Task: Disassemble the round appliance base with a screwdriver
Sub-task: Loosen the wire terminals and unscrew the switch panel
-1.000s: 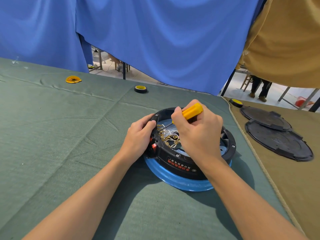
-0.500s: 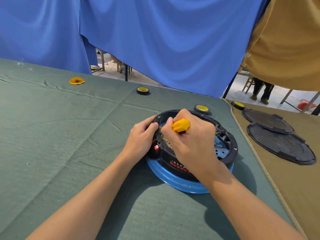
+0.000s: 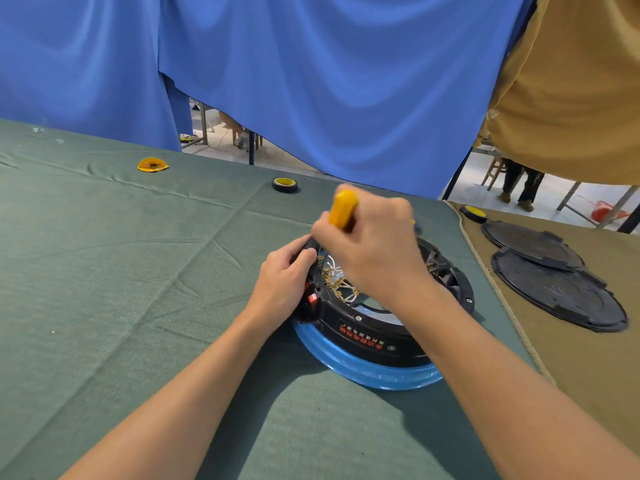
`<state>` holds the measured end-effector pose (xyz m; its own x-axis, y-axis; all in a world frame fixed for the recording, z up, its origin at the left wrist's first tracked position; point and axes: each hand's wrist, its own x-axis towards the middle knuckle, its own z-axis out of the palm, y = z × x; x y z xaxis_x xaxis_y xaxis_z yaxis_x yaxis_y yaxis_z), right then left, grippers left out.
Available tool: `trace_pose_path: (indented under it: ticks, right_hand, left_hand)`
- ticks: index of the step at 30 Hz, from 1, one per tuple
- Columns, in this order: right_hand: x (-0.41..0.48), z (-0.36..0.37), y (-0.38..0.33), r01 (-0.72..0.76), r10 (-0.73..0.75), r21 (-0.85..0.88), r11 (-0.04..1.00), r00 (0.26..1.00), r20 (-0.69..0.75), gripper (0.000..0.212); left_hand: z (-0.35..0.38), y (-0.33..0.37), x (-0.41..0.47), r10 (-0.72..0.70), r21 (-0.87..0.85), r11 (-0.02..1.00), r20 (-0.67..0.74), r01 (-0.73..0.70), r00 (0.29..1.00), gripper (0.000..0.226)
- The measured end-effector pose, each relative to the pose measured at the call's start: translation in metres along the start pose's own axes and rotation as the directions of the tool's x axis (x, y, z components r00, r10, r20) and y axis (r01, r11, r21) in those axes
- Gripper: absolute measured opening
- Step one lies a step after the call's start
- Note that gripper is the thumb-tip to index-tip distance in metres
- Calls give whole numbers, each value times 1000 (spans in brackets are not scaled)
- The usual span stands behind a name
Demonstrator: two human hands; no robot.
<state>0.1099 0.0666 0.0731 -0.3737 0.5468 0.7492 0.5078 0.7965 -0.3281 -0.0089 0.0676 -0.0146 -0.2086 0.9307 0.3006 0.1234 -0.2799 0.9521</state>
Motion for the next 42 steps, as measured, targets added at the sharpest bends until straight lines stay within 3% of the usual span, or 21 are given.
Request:
trace_pose_path:
  ticks: [3,4,6,9,12,15,18,21,24,27,30,33,35,38,42]
  right_hand:
    - [9,7,-21,320,-256,-181,930,917,306,29]
    - [12,12,-26,395,-282,-235,888,872,400,25]
    - [18,23,-30,413,-268,-240,879,842,468,20]
    - [28,23,-23,266,-179,-195,944,909,376,28]
    - [31,11,-4,12,14,-167,986,988,157,41]
    - [24,3,12,-240,238,-69,968,971,-33,40]
    - [16,3,14,-298,293,-50,953,952,-85,42]
    - [14,2,5,-198,194,-69,978,979,-60,43]
    - [16,7,-10,1,14,-154,988,995,97,41]
    - [20,22,-25,191,-117,-269,944,957,266,28]
    - [20,37,-31,276,-160,-296,914,918,362,19]
    - [22,41,-30,294,-186,-272,917,914,361,20]
    - [25,38,-28,264,-168,-261,929,926,337,24]
    - [28,21,-11,100,-40,-276,956,976,216,40]
    - [9,-1,20,-278,275,-178,944,960,-42,41]
  left_hand:
    - [0,-4,1,-7,75,997,-47,10,999,23]
    - [1,-5,1,-8,120,993,-61,16,998,27]
    - [1,-5,0,4,180,984,-86,11,996,32]
    - [1,-3,2,11,86,996,-62,-5,998,15]
    - [0,-2,2,-2,11,1000,0,2,1000,25]
    - [0,-3,2,14,-4,1000,29,-14,999,34]
    - [0,-3,3,3,-10,1000,20,-3,1000,34]
    - [1,-2,2,-4,-6,1000,15,5,1000,31]
    - [0,-3,2,16,9,1000,-4,-16,1000,24]
    - [-1,-5,2,6,29,1000,-57,-5,998,15]
    - [0,-6,1,-7,107,994,-80,16,997,18]
    - [0,-8,2,-15,135,991,-85,27,996,24]
    - [0,-7,3,-16,74,997,-65,20,998,20]
    - [0,-6,3,11,12,1000,-28,-11,1000,18]
    - [-1,-5,4,1,2,1000,18,-1,1000,32]
